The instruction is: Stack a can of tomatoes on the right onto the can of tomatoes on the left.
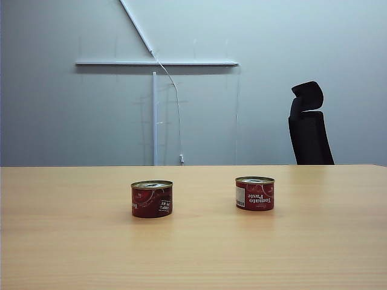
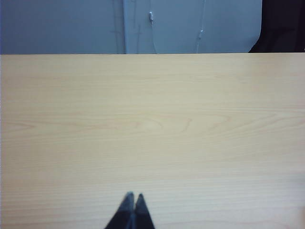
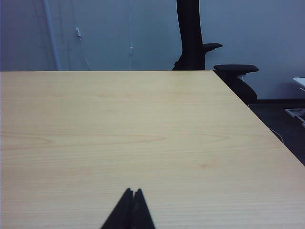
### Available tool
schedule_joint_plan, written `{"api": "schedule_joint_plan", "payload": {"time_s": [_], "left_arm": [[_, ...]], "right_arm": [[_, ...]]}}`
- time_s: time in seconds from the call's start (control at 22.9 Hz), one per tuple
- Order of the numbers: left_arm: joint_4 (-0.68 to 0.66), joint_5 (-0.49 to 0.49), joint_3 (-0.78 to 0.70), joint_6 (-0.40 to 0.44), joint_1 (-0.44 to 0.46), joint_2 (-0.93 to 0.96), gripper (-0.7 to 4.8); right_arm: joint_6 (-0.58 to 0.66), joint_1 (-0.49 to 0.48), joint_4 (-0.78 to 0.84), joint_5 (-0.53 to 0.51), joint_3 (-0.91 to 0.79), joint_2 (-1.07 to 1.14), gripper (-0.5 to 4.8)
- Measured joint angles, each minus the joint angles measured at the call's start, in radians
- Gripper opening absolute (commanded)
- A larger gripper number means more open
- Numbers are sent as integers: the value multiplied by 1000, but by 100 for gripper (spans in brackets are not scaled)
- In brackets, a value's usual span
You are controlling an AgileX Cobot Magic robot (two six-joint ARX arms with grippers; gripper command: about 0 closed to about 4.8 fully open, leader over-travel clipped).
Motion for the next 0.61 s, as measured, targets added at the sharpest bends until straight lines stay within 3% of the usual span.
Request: {"api": "schedule_joint_plan", "payload": {"time_s": [0.61], "left_arm": [[0,-6,0,0,-21,0,-4]], "right_arm": [[2,0,7,-14,0,0,-8]]}}
